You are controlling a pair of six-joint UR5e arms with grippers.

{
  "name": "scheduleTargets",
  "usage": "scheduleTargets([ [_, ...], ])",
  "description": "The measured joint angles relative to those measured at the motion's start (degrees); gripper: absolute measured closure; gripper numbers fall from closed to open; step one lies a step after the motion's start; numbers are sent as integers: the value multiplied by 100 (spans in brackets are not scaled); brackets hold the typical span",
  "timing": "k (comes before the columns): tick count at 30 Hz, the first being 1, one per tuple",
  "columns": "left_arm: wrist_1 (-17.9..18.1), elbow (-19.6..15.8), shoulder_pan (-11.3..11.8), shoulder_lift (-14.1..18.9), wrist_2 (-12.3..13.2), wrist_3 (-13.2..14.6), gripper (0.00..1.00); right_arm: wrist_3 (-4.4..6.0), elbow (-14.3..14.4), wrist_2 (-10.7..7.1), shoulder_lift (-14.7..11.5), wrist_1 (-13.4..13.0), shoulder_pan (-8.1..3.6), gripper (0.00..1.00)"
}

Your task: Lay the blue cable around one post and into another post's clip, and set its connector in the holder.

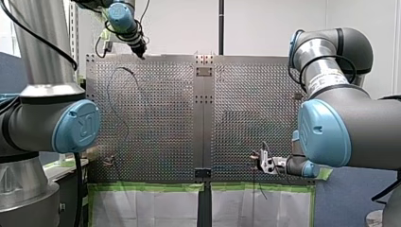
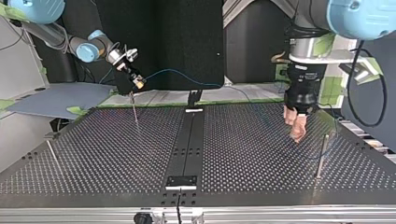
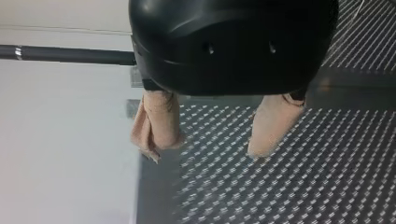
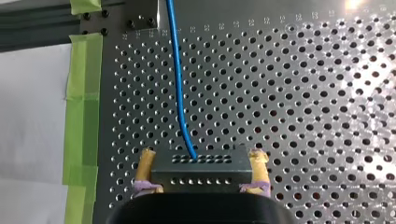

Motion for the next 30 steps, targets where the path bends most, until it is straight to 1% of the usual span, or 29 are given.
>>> scheduleTargets([
  [2, 87, -87, -86, -83, -79, -86, 0, -23, 1, 15, 0, 18, -9, 100],
  [9, 447, -447, -446, -442, -435, -446, 0, -152, 0, 35, 0, 119, -47, 100],
  [11, 534, -533, -534, -530, -523, -533, 0, -169, 0, 44, 0, 129, -50, 100],
  [25, 1253, -1252, -1252, -1248, -1242, -1252, 0, -177, -8, 63, 0, 139, -52, 100],
  [30, 1529, -1496, -1528, -1524, -1517, -1529, 0, -204, -25, 64, 0, 192, -54, 100],
])
